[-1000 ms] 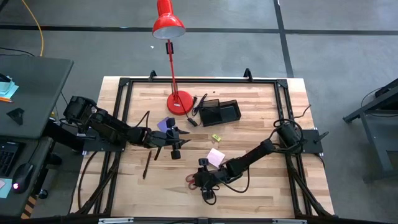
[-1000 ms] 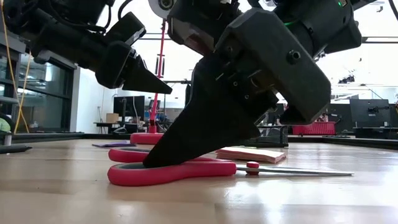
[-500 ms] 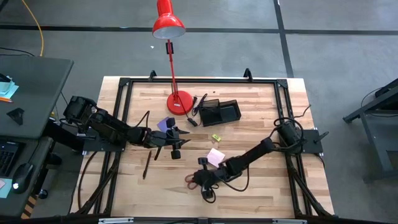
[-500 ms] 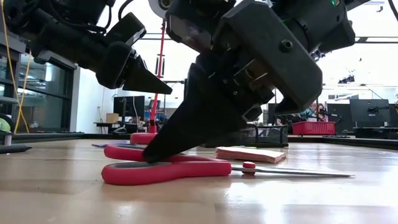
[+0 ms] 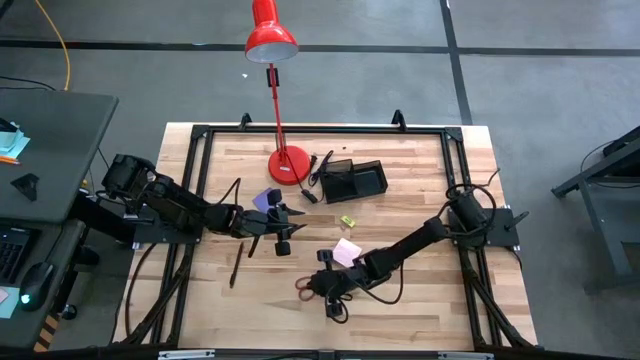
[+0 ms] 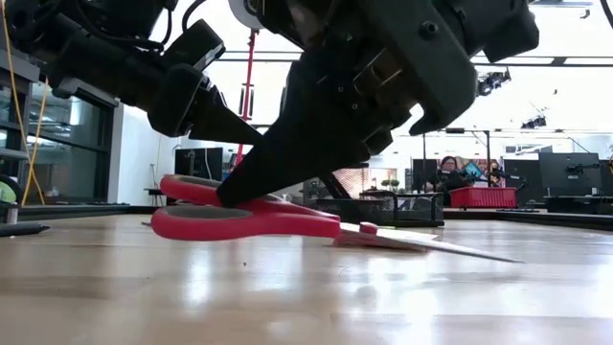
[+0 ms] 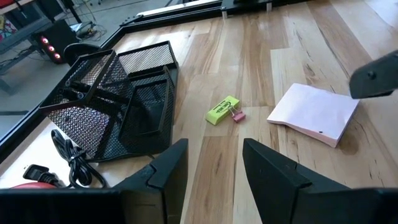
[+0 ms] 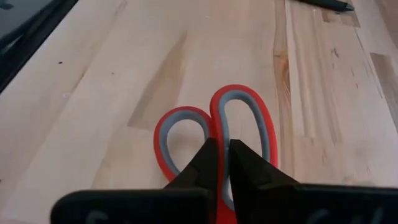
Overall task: Pick and place office supplies into organizer
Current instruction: Put the red scissors into the black desk organizer
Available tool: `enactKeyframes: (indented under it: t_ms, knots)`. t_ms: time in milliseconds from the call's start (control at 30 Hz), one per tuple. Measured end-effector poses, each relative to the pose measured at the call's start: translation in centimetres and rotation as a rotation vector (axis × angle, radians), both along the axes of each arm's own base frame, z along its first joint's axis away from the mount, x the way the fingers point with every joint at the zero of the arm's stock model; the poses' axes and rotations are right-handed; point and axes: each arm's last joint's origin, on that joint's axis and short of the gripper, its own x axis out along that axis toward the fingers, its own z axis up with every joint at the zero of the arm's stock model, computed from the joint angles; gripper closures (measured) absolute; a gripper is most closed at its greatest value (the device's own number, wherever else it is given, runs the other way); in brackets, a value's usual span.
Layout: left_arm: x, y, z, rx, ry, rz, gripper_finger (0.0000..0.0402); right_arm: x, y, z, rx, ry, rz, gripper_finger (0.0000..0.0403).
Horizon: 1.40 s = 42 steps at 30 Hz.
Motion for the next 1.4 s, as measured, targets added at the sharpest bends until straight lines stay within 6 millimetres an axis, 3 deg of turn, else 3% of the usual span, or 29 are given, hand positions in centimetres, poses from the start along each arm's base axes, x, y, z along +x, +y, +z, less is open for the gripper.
enactKeyframes:
  t_ms: [300,433,600,833,967,1067,1200,1400]
  knots:
    - [-0.2,0.2,-0.3,-0.063,-0.007,0.091,0.0257,-0.1,-0.2,0.0,-0.035,-0.001,-0.029,0.0400]
    - [-0.1,0.0,0.2,-0.092,-0.047,0.054,0.0257,-0.3,0.0,0.9,-0.045,-0.014,-0.034,0.0400]
    - [0.1,-0.3,1.9,-0.156,-0.151,-0.078,0.0257,-1.1,0.6,2.1,-0.110,-0.033,-0.055,0.0400]
    - [-0.1,-1.4,4.0,-0.222,-0.348,-0.297,0.0257,-1.6,1.2,2.3,-0.166,-0.049,-0.105,0.0401]
    - [-1.5,-2.3,4.4,-0.167,-0.514,-0.278,0.0257,-1.8,1.3,2.3,-0.209,-0.057,-0.131,0.0400]
    - [-3.6,-2.6,4.5,-0.131,-0.623,-0.280,0.0257,-1.8,1.3,2.2,-0.218,-0.052,-0.135,0.0401]
    - [-6.8,-3.1,4.1,-0.208,-0.740,-0.381,0.0257,-1.7,1.1,2.1,-0.193,-0.026,-0.101,0.0401]
    - [-8.9,-3.2,3.2,-0.227,-0.745,-0.356,0.0257,-1.1,-0.3,2.1,-0.173,-0.016,-0.131,0.0381]
